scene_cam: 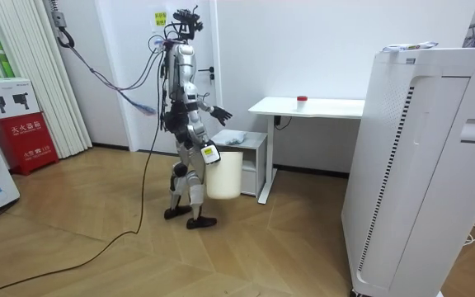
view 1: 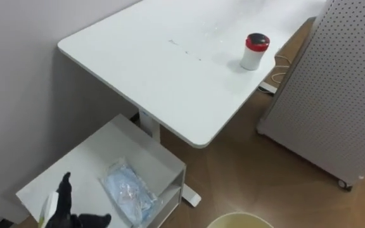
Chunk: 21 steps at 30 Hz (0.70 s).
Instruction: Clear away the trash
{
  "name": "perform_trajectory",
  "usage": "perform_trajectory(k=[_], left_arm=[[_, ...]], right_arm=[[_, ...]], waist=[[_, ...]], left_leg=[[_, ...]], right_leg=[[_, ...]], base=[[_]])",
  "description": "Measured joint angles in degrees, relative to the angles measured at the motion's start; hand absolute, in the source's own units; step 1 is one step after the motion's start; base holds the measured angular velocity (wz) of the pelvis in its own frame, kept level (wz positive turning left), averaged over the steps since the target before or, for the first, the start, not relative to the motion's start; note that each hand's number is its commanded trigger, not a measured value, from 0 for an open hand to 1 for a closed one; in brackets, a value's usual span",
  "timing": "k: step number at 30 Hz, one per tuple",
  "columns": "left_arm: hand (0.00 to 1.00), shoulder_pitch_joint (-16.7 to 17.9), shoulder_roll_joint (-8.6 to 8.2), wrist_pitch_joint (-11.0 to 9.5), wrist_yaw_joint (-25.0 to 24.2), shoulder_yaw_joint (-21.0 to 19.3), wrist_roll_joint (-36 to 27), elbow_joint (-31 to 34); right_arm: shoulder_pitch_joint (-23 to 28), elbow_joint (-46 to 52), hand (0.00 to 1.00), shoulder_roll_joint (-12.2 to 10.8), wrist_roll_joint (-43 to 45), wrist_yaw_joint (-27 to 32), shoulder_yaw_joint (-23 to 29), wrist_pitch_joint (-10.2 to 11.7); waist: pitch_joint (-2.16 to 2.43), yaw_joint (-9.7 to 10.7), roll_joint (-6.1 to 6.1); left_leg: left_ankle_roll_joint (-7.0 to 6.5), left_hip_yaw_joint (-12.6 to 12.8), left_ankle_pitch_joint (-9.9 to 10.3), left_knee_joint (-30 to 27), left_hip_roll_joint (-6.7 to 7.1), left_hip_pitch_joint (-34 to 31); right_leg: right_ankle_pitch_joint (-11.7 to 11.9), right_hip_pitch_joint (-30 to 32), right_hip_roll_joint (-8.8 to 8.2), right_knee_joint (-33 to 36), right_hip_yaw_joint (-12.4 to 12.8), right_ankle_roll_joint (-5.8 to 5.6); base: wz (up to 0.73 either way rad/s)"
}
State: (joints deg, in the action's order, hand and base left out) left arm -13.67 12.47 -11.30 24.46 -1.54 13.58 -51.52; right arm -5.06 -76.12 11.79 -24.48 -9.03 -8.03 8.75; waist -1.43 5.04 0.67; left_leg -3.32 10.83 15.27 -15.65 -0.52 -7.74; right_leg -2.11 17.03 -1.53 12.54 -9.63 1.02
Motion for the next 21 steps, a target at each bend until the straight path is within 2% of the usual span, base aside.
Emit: perform_trajectory(k=[3,8,10,12,14,16,21], left_arm=[[0.00,-1.9,0.04,-0.6,1.9,0.1,-0.5,-1.9],[0.00,-4.3,0.06,-0.7,2.6,0.7,-0.6,-5.3],[0.00,-4.3,0.00,-0.7,2.6,0.7,-0.6,-6.4],[0.00,-4.4,0.01,-0.8,2.6,0.9,-1.2,-6.7],[0.00,-5.4,0.04,-1.0,2.9,1.4,-1.6,-7.7],[0.00,-8.4,0.06,-1.1,3.5,3.3,-1.6,-11.6],[0.00,-10.7,0.06,-1.6,3.8,6.3,-1.7,-13.8]], right_arm=[[-1.0,-0.8,1.00,0.2,0.0,0.1,-0.8,0.0],[-1.7,-0.6,1.00,0.9,0.0,0.1,-1.6,0.1],[-1.7,-0.6,1.00,1.3,-0.1,0.2,-1.8,0.1],[-1.7,-0.4,1.00,1.7,-0.3,0.2,-2.1,0.5],[-1.9,0.2,1.00,1.9,-0.2,0.4,-2.0,1.2],[-2.7,0.2,1.00,2.0,-0.3,1.0,-2.3,1.3],[-3.5,0.6,1.00,2.0,-2.1,2.7,-4.1,1.6]], waist=[[-0.46,1.0,0.35],[-0.57,1.4,0.43],[-1.04,1.7,0.38],[-1.24,2.2,0.35],[-1.39,2.8,0.12],[-1.75,3.3,-0.42],[-2.27,4.3,-1.13]], left_leg=[[0.00,0.0,0.0,0.2,-0.08,-0.2],[0.00,0.0,0.0,-0.9,-0.06,-4.3],[0.00,0.0,0.0,-1.9,-0.30,-4.9],[0.00,0.0,0.0,-1.9,-0.35,-5.5],[-0.01,0.0,0.0,-2.2,-0.27,-6.9],[-0.01,0.0,0.0,-3.7,-0.08,-9.2],[-0.03,0.2,0.0,-4.4,0.16,-11.6]], right_leg=[[0.0,0.4,0.08,0.0,-0.5,-0.01],[0.0,3.9,-0.14,0.2,-0.9,0.04],[0.1,4.1,-0.01,0.2,-1.0,0.18],[0.0,5.0,-0.06,0.9,-1.4,0.27],[-0.1,7.1,-0.38,2.5,-1.3,0.54],[-0.1,9.1,-0.74,3.4,-0.9,0.56],[0.1,12.2,-1.14,5.3,-0.6,0.86]], base=[[0.01],[0.02],[0.02],[0.00],[0.00],[0.00],[-0.02]])
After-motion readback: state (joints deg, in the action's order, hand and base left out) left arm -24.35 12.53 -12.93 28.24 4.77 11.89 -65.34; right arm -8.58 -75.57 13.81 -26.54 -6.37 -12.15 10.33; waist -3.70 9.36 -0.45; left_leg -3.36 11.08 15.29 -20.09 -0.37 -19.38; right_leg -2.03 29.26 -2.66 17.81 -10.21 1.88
